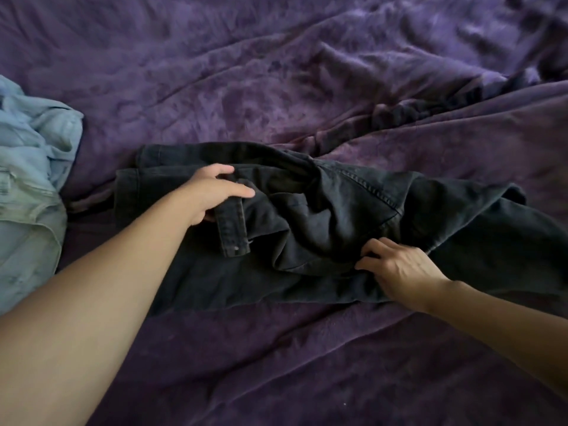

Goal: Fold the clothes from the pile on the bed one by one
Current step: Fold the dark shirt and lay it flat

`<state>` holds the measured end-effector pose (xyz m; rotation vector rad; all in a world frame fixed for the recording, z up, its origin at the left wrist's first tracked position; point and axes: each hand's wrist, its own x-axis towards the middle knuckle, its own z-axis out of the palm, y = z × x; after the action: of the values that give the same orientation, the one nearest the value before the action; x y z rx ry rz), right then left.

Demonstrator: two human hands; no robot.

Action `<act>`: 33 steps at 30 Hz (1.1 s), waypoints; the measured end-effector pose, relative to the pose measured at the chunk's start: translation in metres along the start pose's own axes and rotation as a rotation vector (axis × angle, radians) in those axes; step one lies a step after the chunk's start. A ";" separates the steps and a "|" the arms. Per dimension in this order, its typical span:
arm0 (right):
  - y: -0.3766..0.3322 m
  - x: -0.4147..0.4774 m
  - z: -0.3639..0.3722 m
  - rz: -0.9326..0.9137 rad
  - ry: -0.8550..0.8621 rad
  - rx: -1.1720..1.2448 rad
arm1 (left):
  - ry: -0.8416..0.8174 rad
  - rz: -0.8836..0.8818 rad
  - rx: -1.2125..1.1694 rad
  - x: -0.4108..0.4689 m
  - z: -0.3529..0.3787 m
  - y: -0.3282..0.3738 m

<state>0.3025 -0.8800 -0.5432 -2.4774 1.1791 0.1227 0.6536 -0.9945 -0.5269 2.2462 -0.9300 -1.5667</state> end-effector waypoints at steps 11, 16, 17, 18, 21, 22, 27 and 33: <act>-0.011 0.004 -0.001 0.244 -0.062 0.109 | 0.550 0.054 0.177 -0.029 -0.119 -0.084; -0.042 0.053 -0.015 0.168 0.241 0.040 | 0.519 0.059 -0.020 -0.037 -0.098 -0.099; -0.048 0.066 -0.016 0.120 0.255 0.010 | 0.523 0.077 -0.093 -0.039 -0.093 -0.099; -0.053 0.080 -0.015 0.076 0.232 -0.030 | 0.534 0.099 -0.148 -0.041 -0.090 -0.100; -0.041 0.117 -0.009 0.079 0.017 -0.197 | 0.580 0.187 -0.304 -0.044 -0.092 -0.107; -0.031 0.128 -0.007 0.146 -0.058 -0.224 | 0.581 0.215 -0.334 -0.046 -0.093 -0.109; 0.003 0.165 -0.005 0.451 -0.221 -0.127 | 0.419 0.182 -0.237 -0.063 -0.086 -0.125; -0.021 0.098 0.016 0.303 -0.008 -0.240 | 0.715 0.658 0.719 -0.085 -0.066 -0.133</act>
<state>0.3828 -0.9338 -0.5748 -2.4731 1.6134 0.3767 0.7428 -0.8498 -0.5085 2.2215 -1.8776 -0.1087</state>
